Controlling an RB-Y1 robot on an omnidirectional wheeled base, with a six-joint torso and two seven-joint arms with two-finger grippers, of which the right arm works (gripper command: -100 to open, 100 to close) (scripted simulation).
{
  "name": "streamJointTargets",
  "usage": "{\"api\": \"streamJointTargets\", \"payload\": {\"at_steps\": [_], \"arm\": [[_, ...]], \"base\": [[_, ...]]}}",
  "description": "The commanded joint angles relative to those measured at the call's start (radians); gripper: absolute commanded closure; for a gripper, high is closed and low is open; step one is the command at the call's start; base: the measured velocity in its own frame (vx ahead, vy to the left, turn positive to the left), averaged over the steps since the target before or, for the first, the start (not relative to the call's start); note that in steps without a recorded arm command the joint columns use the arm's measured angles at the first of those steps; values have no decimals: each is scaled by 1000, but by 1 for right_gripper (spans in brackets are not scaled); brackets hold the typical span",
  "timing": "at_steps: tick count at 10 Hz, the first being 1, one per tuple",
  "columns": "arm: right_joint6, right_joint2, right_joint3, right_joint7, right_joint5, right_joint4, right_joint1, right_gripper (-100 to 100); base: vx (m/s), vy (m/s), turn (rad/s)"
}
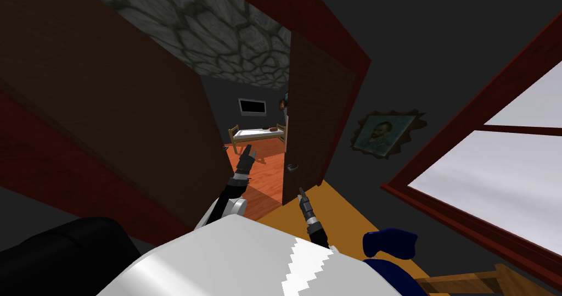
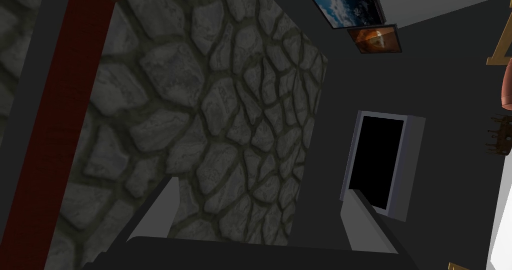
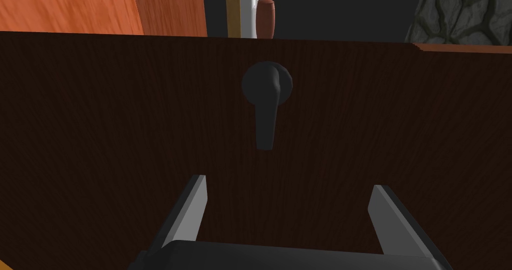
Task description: Push the door open
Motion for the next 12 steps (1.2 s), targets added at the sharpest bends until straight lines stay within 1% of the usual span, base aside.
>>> {"api": "streamJointTargets", "payload": {"at_steps": [1,7,9,12], "arm": [[-4,-7,16,-9,7,3,-1,-100],[-4,-7,16,-9,7,3,-1,-100],[-5,-9,22,-12,10,4,-1,-100],[-5,-9,22,-12,10,4,-1,-100]], "base": [[37,-30,-101],[19,-2,1],[11,1,15],[38,-11,30]]}}
